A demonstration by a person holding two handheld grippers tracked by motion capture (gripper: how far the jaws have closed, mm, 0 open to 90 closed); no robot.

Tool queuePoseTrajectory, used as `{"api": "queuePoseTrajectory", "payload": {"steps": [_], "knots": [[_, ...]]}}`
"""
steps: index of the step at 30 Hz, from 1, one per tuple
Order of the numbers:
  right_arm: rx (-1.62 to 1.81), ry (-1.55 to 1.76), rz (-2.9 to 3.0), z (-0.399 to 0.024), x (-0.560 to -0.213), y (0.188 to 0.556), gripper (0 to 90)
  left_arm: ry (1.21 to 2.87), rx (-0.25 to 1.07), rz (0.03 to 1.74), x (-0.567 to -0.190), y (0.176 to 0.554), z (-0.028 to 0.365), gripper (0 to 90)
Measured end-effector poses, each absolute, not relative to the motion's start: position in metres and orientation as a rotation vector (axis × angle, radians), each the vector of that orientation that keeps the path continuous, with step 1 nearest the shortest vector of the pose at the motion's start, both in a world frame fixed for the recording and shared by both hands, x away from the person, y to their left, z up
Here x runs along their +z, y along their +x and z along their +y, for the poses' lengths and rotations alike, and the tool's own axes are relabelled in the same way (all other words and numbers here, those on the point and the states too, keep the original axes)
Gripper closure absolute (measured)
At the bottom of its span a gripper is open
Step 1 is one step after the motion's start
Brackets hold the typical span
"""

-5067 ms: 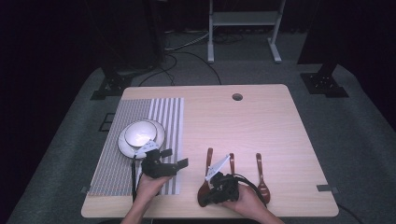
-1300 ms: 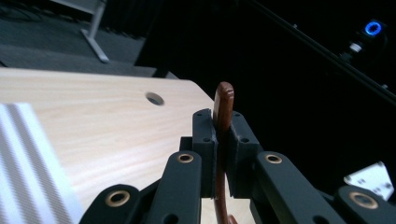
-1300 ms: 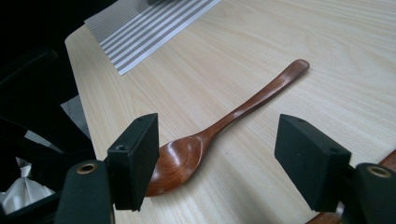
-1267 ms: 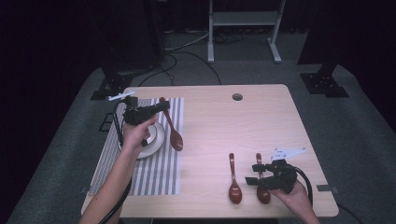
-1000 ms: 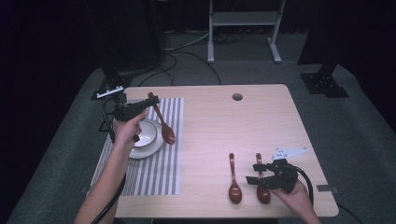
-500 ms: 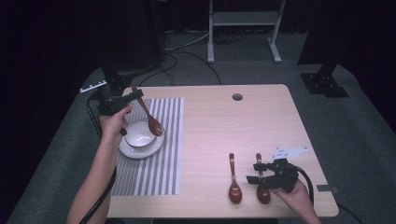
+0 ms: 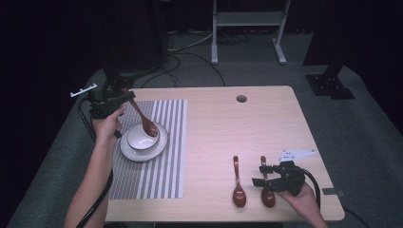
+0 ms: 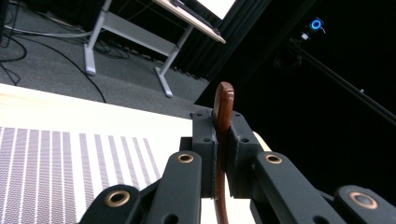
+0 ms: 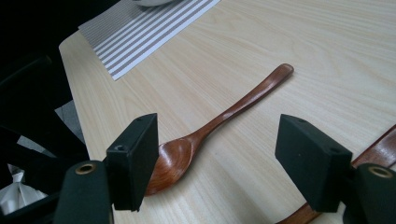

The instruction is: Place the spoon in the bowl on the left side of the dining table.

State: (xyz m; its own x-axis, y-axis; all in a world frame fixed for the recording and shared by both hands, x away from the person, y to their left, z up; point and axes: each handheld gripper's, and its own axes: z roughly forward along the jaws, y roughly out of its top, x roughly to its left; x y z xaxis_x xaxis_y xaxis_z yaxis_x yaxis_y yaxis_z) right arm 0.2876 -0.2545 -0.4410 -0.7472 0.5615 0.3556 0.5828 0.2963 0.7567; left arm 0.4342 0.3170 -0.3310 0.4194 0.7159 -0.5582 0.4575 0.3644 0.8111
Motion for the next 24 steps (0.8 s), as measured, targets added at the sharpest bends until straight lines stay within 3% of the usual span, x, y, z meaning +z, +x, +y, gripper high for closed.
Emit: {"api": "queuePoseTrajectory", "payload": {"steps": [24], "knots": [[-1.458, -1.115, -2.537, -0.252, -0.443, 0.288, 28.5, 1.187, 0.235, 1.347, -0.382, 0.433, 0.345, 84.0]]}}
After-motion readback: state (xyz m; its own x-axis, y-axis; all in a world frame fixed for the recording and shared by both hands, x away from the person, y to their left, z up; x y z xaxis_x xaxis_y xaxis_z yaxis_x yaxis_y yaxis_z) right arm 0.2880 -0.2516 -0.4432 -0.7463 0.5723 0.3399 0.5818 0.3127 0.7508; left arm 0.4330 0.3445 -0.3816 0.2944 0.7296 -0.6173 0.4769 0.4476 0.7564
